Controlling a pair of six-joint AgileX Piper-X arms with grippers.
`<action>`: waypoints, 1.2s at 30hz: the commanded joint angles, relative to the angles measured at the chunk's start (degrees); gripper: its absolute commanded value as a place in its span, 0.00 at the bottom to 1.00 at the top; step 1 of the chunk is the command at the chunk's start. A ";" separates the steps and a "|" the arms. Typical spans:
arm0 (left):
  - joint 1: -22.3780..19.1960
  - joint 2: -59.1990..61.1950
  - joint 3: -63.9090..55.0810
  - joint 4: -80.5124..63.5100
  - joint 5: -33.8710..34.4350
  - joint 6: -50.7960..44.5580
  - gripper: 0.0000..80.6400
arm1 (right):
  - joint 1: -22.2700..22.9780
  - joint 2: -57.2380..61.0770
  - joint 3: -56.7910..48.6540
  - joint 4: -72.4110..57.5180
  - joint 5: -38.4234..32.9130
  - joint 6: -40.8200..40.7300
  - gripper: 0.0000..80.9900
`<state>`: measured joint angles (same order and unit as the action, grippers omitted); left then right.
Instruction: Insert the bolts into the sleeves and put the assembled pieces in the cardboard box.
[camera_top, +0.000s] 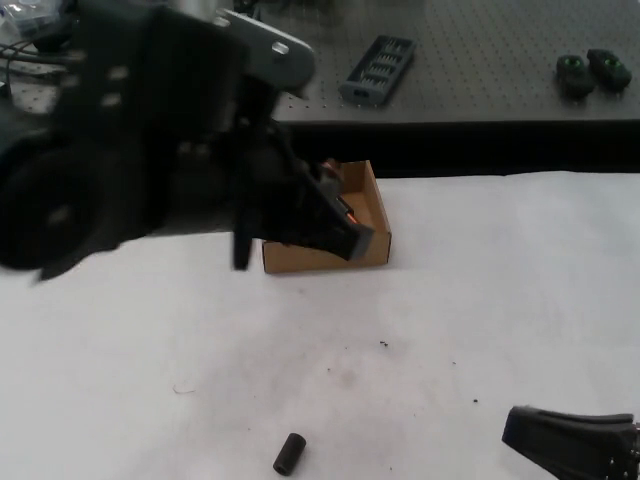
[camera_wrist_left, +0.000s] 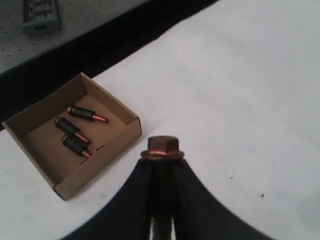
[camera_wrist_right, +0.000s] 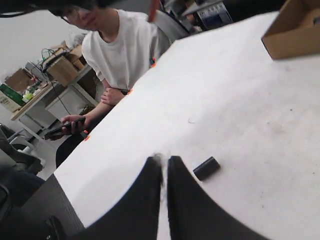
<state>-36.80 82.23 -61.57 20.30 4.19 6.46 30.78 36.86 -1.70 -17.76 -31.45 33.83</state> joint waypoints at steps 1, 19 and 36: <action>0.09 -14.83 10.68 -9.65 -1.61 -10.09 0.01 | 0.06 -0.62 -2.10 2.42 -1.11 0.03 0.07; 0.09 -47.33 42.92 -30.82 -5.44 -17.06 0.01 | 3.29 9.05 -27.61 47.83 4.31 -9.45 0.07; 0.09 -51.03 54.30 -34.37 -9.23 -15.03 0.01 | 15.13 44.41 -48.09 57.11 9.27 -19.45 0.18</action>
<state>-36.69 31.68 -7.09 -12.65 -3.64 -9.41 45.94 81.83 -49.50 39.06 -22.41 16.13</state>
